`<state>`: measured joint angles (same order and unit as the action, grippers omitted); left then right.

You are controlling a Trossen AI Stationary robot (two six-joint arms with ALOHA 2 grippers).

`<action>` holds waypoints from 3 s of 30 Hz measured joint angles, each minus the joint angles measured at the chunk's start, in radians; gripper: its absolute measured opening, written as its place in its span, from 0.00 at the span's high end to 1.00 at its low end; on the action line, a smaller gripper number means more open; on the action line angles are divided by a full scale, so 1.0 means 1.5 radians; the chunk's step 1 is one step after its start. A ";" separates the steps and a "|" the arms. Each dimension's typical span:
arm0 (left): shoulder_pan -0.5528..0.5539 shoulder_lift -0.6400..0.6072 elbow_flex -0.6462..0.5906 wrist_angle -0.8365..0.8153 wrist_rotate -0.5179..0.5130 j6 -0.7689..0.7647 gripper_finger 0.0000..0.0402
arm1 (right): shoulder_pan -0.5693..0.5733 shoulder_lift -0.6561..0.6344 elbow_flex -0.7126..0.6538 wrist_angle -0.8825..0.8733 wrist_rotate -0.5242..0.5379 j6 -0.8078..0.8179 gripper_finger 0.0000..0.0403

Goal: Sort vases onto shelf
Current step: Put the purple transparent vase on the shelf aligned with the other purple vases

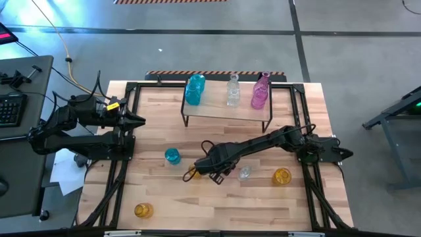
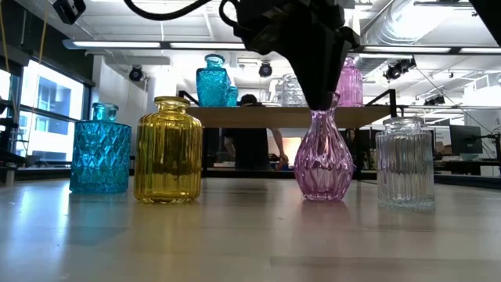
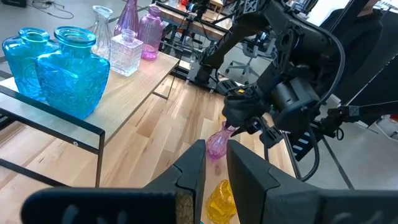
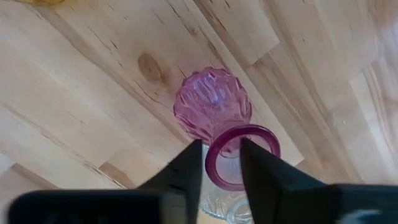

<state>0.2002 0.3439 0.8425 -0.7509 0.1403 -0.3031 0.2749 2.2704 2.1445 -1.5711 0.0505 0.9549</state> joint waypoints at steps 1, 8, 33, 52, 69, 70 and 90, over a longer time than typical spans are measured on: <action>0.000 0.000 0.000 0.000 0.000 0.000 0.86 | 0.000 0.000 0.000 0.000 0.000 -0.005 0.83; 0.000 0.000 0.000 0.000 0.000 0.000 0.86 | 0.000 0.000 0.000 0.000 -0.001 -0.012 0.96; 0.000 0.000 0.000 0.001 0.000 0.000 0.86 | -0.030 -0.101 0.001 0.000 -0.052 -0.029 1.00; 0.000 0.000 0.000 0.015 -0.052 -0.042 0.86 | -0.154 -0.337 0.001 -0.001 0.009 -0.169 1.00; 0.000 0.056 0.000 0.085 -0.085 -0.083 0.86 | -0.291 -0.412 0.001 -0.001 0.000 -0.340 1.00; 0.000 0.068 0.000 0.088 -0.084 -0.083 0.86 | -0.294 -0.412 0.001 0.000 0.000 -0.347 1.00; -0.072 0.440 0.000 0.570 0.009 -0.088 0.86 | -0.308 -0.441 -0.001 0.000 -0.025 -0.399 1.00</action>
<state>0.0923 1.0044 0.8429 0.1043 0.1535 -0.4355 -0.1875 1.6090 2.1437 -1.5709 0.0126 0.3564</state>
